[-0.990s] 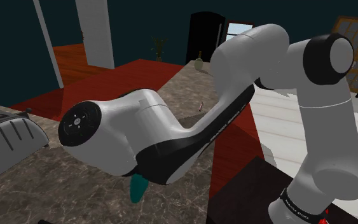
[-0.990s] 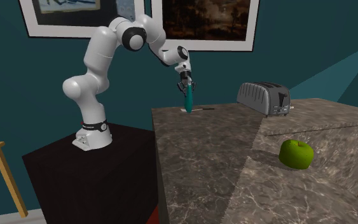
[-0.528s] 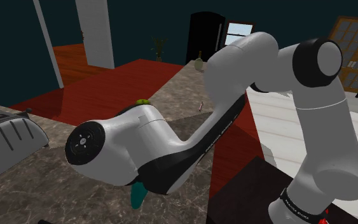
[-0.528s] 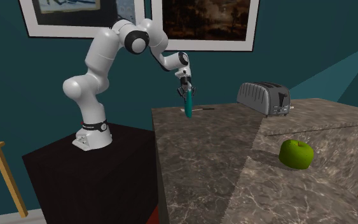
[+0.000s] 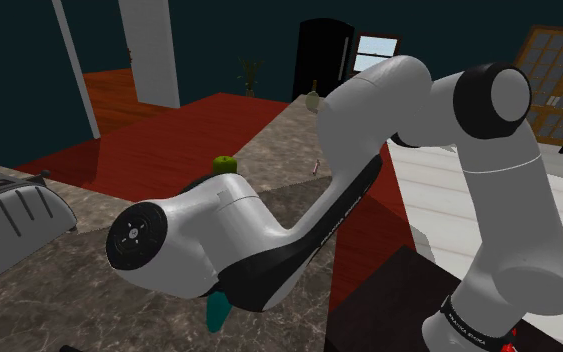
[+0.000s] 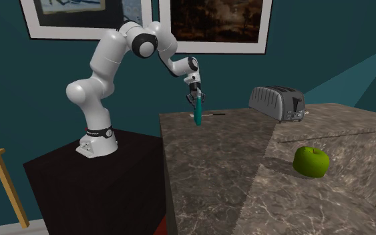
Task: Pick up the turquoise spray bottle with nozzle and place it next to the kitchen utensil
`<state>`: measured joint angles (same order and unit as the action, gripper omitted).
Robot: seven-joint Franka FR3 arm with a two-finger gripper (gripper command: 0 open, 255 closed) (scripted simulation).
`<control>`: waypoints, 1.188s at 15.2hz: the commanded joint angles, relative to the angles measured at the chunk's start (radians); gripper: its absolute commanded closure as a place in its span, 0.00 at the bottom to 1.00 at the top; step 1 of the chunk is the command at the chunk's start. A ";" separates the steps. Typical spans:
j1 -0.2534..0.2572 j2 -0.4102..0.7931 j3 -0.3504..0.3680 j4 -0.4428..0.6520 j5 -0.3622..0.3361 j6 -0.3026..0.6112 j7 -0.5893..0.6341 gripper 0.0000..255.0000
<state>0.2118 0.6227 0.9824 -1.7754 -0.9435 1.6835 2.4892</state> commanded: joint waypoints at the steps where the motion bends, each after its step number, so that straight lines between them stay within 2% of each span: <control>1: 0.000 0.000 0.000 0.000 0.000 0.000 0.000 1.00; 2: 0.000 0.000 0.000 0.000 0.000 0.000 0.000 0.00; 7: 0.000 0.000 0.000 0.000 0.000 0.000 0.000 0.00; 11: 0.044 -0.023 0.028 0.083 0.044 -0.091 -0.025 0.00; 18: 0.044 -0.023 0.028 0.083 0.044 -0.091 -0.025 0.00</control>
<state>0.2554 0.5997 1.0100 -1.6922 -0.8992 1.5931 2.4644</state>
